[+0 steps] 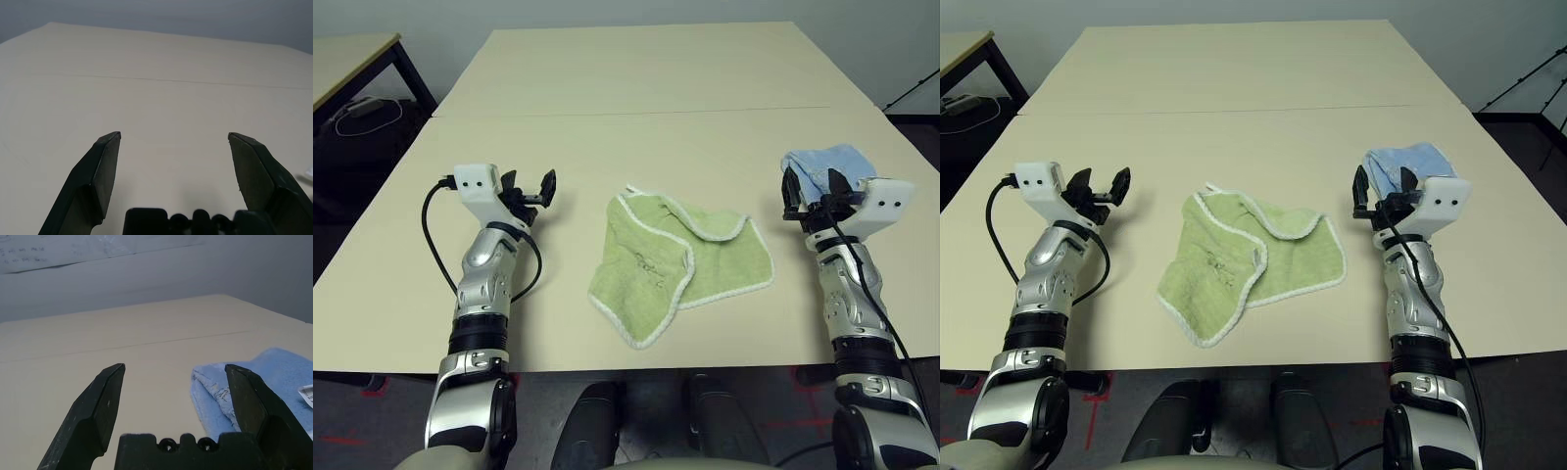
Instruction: Fold the towel and set it aside.
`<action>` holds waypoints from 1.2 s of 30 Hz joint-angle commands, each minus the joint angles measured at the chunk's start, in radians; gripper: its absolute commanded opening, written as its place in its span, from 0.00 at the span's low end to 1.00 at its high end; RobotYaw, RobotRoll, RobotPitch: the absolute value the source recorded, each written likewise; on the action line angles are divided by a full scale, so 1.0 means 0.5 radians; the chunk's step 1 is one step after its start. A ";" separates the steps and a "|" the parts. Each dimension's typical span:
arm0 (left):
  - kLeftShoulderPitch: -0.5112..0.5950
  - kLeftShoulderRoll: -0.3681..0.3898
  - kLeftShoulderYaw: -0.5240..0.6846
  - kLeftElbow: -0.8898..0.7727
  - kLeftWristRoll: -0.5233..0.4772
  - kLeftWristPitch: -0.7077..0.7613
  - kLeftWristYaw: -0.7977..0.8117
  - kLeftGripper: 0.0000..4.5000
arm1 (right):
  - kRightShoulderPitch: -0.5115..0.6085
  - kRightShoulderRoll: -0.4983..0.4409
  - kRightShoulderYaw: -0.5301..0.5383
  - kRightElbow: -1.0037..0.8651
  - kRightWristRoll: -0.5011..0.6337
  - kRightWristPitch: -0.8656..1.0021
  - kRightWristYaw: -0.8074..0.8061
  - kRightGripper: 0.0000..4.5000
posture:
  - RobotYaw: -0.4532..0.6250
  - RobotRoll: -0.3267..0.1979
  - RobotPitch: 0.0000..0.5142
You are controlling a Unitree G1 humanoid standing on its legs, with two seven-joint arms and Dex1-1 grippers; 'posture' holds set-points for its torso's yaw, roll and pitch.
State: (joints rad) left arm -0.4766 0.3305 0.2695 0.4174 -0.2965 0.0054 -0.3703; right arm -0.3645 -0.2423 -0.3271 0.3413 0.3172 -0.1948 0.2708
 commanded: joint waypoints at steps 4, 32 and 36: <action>0.056 0.077 -0.004 -0.028 -0.003 0.029 -0.097 0.99 | 0.039 -0.131 0.143 -0.029 -0.019 0.202 0.247 0.99 | 0.46 0.62 0.21; 0.017 0.574 -0.476 0.086 0.064 -0.226 -1.545 0.99 | -0.153 -0.434 0.321 0.165 -0.019 0.254 0.943 0.99 | 0.49 0.62 0.29; -0.016 0.566 -0.537 0.145 0.094 -0.338 -1.666 0.99 | -0.152 -0.474 0.304 0.163 -0.012 0.265 0.960 0.99 | 0.49 0.62 0.29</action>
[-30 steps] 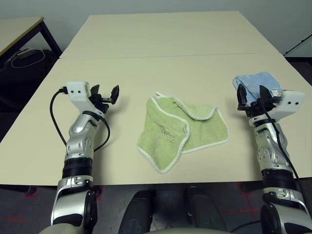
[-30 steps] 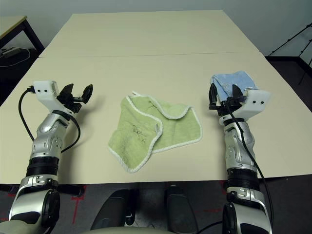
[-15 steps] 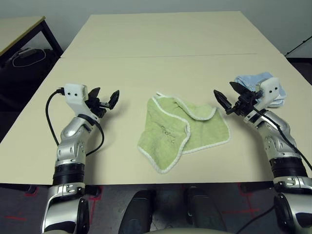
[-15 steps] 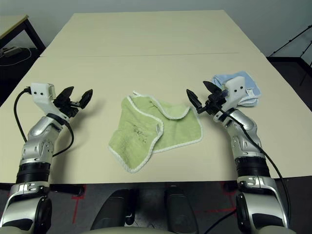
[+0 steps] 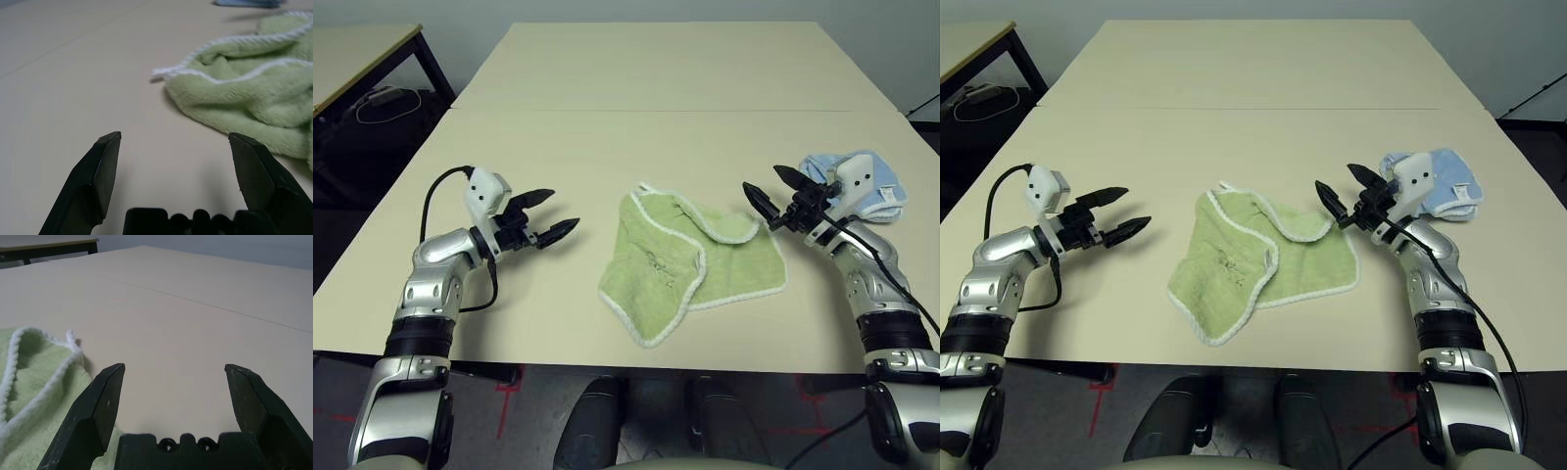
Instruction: Fold the towel and set it aside.
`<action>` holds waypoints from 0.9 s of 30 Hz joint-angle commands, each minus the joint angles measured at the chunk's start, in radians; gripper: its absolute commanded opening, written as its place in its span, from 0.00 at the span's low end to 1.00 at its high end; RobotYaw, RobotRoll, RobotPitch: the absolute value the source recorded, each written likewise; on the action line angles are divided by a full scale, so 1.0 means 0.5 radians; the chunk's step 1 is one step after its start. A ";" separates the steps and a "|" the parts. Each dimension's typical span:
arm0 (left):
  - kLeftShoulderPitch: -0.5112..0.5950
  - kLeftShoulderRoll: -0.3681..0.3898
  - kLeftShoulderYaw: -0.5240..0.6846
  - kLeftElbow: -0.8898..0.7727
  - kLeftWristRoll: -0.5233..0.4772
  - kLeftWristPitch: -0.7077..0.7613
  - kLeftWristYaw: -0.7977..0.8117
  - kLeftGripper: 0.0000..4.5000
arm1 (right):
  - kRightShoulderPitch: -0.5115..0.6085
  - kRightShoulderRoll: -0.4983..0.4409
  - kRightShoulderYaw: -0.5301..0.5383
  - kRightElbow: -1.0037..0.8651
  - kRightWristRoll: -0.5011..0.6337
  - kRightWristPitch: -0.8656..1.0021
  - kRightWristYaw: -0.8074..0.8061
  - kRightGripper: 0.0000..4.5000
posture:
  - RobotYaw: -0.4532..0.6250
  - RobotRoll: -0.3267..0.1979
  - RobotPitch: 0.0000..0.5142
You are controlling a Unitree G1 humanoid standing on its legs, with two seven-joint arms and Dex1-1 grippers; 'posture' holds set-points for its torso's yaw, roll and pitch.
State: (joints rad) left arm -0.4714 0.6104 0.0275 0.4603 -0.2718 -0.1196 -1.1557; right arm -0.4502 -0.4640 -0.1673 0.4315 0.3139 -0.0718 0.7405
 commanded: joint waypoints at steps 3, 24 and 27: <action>-0.052 -0.015 -0.036 0.060 0.002 -0.032 -0.089 0.99 | 0.009 -0.048 -0.015 -0.016 -0.003 0.024 0.023 0.99 | 0.49 0.62 0.29; -0.009 -0.051 0.045 -0.211 -0.162 0.310 -0.051 0.99 | -0.119 -0.220 0.101 0.048 -0.067 -0.018 0.428 0.99 | 0.50 0.62 0.28; 0.028 -0.044 0.037 -0.281 -0.169 0.346 -0.025 0.99 | -0.067 -0.252 0.137 -0.062 -0.048 0.004 0.547 0.99 | 0.51 0.62 0.27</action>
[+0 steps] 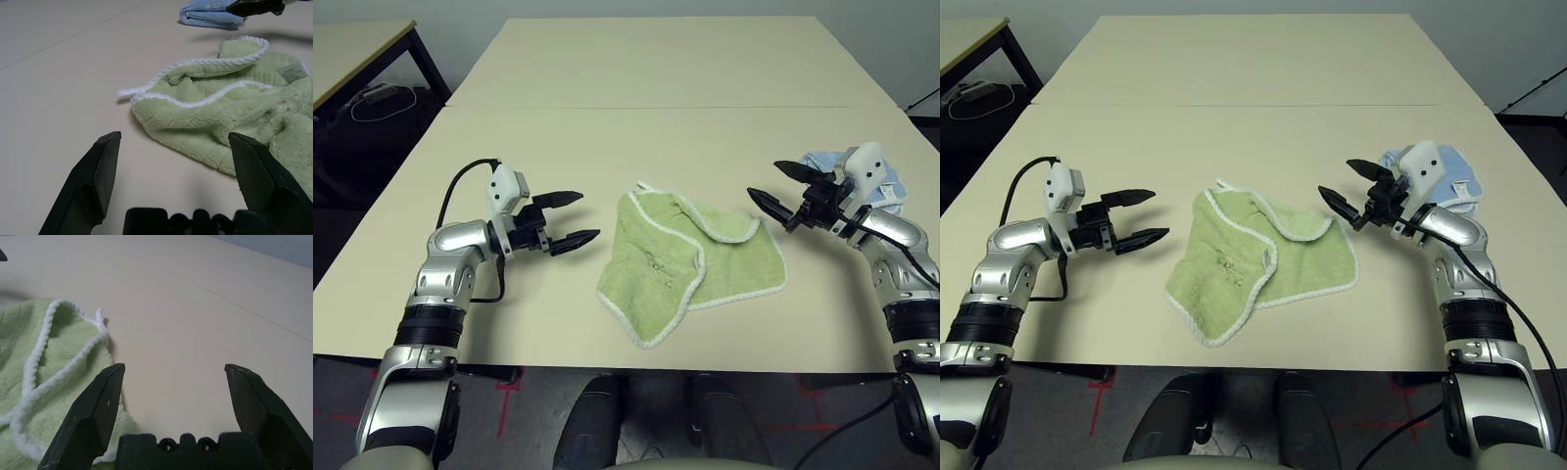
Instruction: Fold the towel and set it aside.
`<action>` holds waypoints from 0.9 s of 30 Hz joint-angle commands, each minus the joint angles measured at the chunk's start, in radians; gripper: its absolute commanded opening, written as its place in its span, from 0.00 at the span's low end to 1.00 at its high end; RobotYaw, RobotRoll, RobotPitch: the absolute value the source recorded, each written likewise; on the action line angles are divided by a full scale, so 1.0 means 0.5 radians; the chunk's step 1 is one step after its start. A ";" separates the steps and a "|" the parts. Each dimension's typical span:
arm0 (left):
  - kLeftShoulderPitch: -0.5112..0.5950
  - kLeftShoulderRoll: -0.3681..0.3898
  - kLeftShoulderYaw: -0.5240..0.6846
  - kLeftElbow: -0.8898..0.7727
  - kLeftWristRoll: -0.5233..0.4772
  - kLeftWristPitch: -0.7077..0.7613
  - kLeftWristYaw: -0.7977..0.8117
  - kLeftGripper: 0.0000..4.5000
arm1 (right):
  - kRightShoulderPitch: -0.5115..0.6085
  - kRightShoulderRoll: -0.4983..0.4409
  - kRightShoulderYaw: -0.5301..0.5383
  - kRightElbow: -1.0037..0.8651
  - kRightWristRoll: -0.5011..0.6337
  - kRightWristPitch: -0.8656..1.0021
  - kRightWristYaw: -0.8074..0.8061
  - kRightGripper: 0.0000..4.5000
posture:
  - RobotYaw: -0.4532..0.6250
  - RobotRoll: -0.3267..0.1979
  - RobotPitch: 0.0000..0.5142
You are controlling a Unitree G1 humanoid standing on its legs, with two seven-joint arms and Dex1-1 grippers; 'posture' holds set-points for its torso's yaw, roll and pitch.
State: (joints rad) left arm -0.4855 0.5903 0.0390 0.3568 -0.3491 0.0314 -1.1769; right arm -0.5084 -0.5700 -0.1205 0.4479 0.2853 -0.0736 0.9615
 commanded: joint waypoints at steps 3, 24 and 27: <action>0.084 -0.002 0.000 -0.097 -0.010 0.036 0.015 0.99 | 0.082 -0.101 0.081 -0.169 -0.012 -0.023 0.220 0.99 | 0.50 0.62 0.27; 0.109 0.006 -0.040 -0.068 0.024 0.000 -0.027 0.99 | -0.154 -0.376 0.355 0.167 -0.285 -0.757 0.771 0.99 | 0.50 0.62 0.27; 0.112 0.007 -0.043 -0.070 0.024 -0.001 -0.029 0.99 | -0.183 -0.384 0.386 0.204 -0.295 -0.834 0.827 0.99 | 0.51 0.62 0.26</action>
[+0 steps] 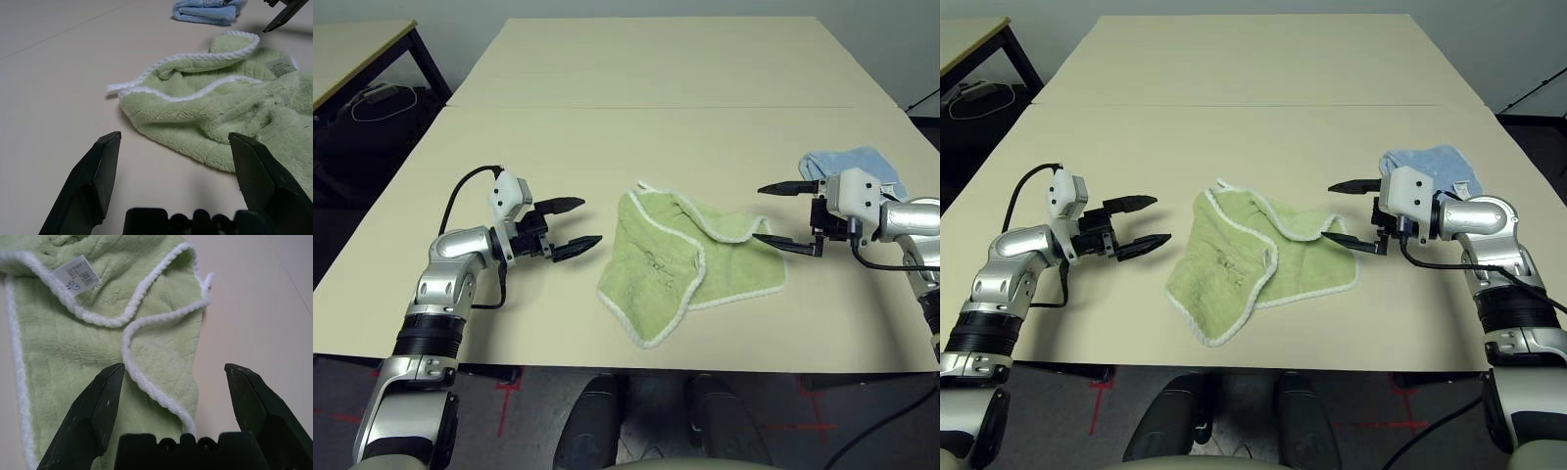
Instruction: Fold the towel and set it aside.
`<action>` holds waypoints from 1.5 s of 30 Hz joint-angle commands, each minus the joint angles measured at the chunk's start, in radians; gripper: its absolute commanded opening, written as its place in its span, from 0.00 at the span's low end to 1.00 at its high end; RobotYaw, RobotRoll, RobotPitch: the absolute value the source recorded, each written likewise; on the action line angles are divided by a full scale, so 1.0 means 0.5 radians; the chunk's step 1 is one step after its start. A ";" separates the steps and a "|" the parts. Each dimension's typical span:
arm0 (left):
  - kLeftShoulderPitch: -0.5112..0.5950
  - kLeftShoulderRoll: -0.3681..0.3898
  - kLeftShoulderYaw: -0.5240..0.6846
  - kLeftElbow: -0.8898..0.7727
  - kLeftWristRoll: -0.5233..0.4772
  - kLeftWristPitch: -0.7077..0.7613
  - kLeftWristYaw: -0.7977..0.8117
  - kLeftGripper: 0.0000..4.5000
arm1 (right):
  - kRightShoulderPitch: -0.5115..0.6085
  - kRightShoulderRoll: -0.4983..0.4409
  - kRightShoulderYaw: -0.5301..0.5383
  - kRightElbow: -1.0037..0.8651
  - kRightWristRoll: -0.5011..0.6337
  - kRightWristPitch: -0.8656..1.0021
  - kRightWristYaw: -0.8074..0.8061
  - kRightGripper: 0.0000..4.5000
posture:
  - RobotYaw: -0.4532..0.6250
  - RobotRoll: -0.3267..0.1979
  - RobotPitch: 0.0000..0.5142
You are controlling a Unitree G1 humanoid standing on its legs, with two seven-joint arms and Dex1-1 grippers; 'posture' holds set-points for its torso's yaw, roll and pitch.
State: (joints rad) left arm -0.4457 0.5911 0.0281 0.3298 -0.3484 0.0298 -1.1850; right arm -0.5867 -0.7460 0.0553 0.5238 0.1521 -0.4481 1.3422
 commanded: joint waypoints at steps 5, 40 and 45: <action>0.026 0.000 -0.028 -0.008 0.028 0.001 -0.012 0.99 | -0.090 -0.043 0.088 0.166 -0.094 -0.286 0.106 0.99 | 0.51 0.62 0.25; -0.061 -0.086 -0.068 0.182 0.126 -0.015 0.099 1.00 | -0.225 0.181 0.305 0.314 -0.289 -0.224 0.011 0.01 | 0.51 0.62 0.26; -0.100 -0.093 -0.077 0.216 0.134 -0.024 0.081 1.00 | -0.274 0.159 0.274 0.347 -0.279 -0.238 0.012 0.01 | 0.51 0.62 0.25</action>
State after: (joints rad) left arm -0.4892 0.5488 -0.0001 0.4259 -0.2932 0.0256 -1.1370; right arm -0.7088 -0.6554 0.1946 0.6830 0.0118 -0.5579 1.3486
